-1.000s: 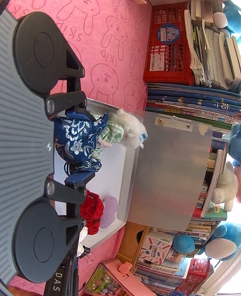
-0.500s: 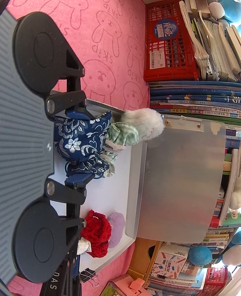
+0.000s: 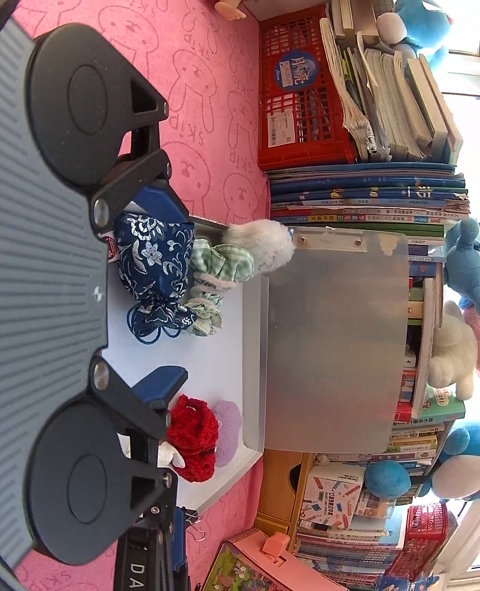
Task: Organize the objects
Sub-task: 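Carry pouch and tissue into the grey box and open both grippers, then move left tool to the folded white paper while right approaches crumpled tissue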
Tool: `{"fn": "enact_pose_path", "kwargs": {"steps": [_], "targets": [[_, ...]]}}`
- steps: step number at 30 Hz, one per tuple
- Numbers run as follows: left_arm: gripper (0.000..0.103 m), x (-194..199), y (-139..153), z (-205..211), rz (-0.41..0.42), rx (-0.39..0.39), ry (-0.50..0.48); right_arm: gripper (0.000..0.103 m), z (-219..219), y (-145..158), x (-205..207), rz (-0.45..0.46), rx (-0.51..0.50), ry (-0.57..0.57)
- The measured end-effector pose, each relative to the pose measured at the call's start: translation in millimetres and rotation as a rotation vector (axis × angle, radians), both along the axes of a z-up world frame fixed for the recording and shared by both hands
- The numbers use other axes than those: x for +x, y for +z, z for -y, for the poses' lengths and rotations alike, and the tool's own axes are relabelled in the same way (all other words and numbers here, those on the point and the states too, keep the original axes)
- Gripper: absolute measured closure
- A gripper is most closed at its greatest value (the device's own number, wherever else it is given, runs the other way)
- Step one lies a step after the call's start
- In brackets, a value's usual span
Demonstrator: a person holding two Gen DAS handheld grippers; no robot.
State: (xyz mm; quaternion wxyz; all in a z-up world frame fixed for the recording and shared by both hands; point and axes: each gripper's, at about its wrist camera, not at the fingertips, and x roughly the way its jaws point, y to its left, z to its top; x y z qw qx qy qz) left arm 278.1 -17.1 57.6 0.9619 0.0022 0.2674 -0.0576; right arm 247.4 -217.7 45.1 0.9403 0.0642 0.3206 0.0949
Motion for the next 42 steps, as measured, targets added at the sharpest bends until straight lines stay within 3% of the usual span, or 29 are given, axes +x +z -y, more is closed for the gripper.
{"fn": "enact_pose_path", "kwargs": {"steps": [8,15,27,32,36,42], "targets": [[0.011,-72,19,-11,0.060,-0.037,-0.061,0.026,9,18,-70,0.098,-0.026,0.057],[0.010,-136,12,-12,0.066,-0.060,-0.122,0.020,8,16,-140,0.164,-0.109,0.114],[0.009,-216,-10,-14,0.028,-0.064,-0.220,0.018,4,-5,-217,0.147,-0.144,0.194],[0.009,-238,-16,-19,-0.001,-0.066,-0.292,0.015,0,-13,-241,0.100,-0.153,0.349],[0.013,-252,-20,-17,-0.008,-0.046,-0.350,0.015,-5,-20,-250,0.066,-0.211,0.423],[0.038,-257,-31,-7,-0.057,-0.029,-0.409,0.016,-17,-31,-256,0.030,-0.293,0.493]]}}
